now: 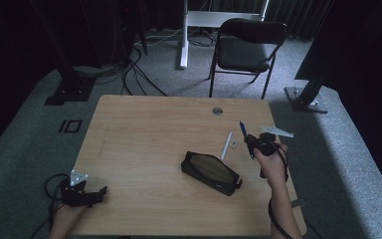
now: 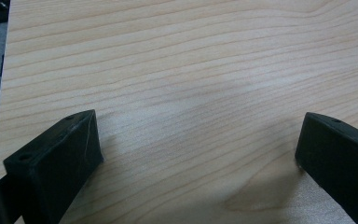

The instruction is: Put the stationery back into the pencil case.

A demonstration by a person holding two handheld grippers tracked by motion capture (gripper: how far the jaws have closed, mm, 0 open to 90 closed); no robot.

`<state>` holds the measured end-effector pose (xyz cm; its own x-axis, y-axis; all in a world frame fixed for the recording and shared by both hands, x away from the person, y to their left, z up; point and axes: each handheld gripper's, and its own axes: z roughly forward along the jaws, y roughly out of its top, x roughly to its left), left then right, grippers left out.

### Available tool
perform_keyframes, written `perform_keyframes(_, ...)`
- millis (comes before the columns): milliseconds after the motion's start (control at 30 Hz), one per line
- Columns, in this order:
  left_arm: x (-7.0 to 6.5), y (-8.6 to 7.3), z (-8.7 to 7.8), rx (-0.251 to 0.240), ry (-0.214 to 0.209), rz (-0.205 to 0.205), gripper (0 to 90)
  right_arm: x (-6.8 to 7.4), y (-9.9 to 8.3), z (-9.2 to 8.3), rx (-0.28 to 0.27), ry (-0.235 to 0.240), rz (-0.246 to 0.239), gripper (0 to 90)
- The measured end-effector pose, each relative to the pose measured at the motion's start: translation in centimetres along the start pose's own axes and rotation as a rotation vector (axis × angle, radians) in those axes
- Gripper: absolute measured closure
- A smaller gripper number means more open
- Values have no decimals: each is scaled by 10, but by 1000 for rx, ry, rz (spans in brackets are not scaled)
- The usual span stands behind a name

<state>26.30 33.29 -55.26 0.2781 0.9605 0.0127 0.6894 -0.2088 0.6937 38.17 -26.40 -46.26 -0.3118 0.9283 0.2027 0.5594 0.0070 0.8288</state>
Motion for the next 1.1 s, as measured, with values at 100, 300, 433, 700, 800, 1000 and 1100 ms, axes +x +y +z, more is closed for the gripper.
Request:
perform_keyframes(100, 0, 0, 0, 0, 0, 0, 3, 7, 5, -6, -10, 25, -22, 796)
perform_keyframes(300, 0, 0, 0, 0, 0, 0, 3, 23, 14, -18, -36, 83, -46, 796)
perform_keyframes(433, 0, 0, 0, 0, 0, 0, 3, 35, 19, -25, -44, 113, -80, 795)
perform_keyframes(700, 0, 0, 0, 0, 0, 1, 3, 51, 22, -35, -52, 175, -123, 795)
perform_keyframes(800, 0, 0, 0, 0, 0, 0, 3, 57, 22, -38, -43, 198, -145, 796)
perform_keyframes(1000, 0, 0, 0, -1, 0, 0, 3, 70, 21, -44, -44, 260, -189, 795)
perform_keyframes(1100, 0, 0, 0, -1, 0, 0, 3, 76, 20, -49, -40, 296, -207, 795)
